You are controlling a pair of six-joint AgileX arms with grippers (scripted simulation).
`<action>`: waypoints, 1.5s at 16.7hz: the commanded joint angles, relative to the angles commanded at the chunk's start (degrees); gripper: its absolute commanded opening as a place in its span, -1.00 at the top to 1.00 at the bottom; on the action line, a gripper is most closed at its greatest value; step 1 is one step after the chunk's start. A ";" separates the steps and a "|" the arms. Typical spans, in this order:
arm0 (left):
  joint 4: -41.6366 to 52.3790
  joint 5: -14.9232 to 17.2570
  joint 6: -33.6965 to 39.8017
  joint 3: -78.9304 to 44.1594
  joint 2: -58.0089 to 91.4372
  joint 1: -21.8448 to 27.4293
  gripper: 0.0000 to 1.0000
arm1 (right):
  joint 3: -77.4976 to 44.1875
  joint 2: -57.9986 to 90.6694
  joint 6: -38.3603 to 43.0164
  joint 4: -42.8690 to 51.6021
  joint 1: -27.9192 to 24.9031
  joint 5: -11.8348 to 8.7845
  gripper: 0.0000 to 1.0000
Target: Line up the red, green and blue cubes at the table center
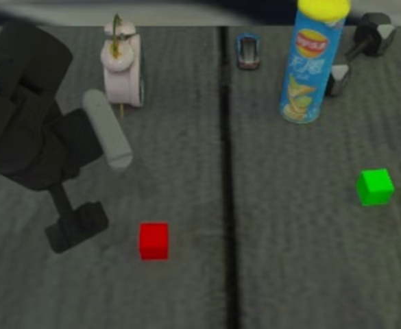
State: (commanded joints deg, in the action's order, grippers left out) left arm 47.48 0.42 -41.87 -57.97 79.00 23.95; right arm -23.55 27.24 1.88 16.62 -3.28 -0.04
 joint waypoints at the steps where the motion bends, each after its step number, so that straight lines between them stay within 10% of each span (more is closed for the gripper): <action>1: -2.68 -0.18 2.36 4.09 -5.28 -2.05 -1.00 | -4.26 5.95 0.32 3.11 -0.55 0.05 -1.00; 14: -39.60 -0.80 35.28 53.02 -69.19 -22.92 -1.00 | -55.27 76.53 4.09 41.36 -7.83 0.09 -1.00; 25: -47.48 -0.42 41.87 57.97 -79.00 -25.10 -1.00 | -64.12 87.07 4.76 46.66 -8.67 0.12 -1.00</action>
State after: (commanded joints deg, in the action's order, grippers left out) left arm 0.00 0.00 0.00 0.00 0.00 -1.15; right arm -87.67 114.31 6.64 63.28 -11.95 0.08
